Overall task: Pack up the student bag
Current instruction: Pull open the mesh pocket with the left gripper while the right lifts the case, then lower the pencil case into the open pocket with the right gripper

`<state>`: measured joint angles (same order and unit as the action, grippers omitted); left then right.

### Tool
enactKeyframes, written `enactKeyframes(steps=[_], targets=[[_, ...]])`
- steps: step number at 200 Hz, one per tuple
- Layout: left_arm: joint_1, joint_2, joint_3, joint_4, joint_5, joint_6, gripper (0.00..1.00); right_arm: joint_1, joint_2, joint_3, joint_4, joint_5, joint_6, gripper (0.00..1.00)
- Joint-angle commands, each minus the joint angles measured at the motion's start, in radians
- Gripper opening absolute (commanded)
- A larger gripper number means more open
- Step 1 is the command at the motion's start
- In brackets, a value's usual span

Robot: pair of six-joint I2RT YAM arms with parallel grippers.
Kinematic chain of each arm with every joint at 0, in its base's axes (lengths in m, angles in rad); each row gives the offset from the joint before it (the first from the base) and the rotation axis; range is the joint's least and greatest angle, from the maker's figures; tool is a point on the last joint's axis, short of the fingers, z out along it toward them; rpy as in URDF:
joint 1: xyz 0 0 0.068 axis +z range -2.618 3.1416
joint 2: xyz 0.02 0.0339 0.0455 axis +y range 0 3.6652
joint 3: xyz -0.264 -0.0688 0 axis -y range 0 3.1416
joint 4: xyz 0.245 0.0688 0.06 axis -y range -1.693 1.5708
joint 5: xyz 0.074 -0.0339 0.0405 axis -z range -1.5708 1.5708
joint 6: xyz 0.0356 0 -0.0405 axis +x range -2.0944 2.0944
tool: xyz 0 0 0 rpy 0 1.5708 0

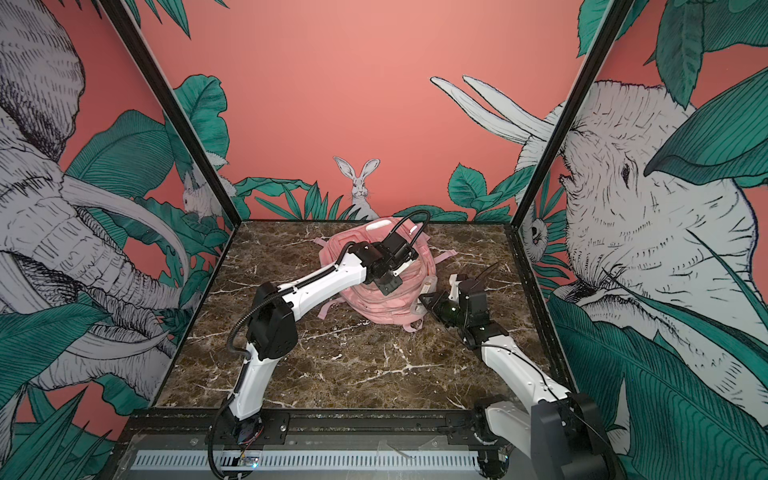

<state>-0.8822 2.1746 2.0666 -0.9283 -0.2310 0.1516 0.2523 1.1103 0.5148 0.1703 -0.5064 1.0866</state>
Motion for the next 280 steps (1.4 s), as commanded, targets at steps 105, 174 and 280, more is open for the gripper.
enactKeyframes(steps=[105, 174, 280], targets=[[0.175, -0.126, 0.106, 0.043, 0.565, -0.268, 0.0, 0.125, 0.355, 0.262, 0.348, 0.063, 0.191, 0.07], [0.175, -0.142, 0.083, 0.06, 0.597, -0.273, 0.0, 0.133, 0.55, 0.296, 0.488, 0.111, 0.35, 0.06], [0.175, -0.153, 0.052, 0.072, 0.572, -0.278, 0.0, 0.193, 0.744, 0.443, 0.506, 0.189, 0.445, 0.44]])
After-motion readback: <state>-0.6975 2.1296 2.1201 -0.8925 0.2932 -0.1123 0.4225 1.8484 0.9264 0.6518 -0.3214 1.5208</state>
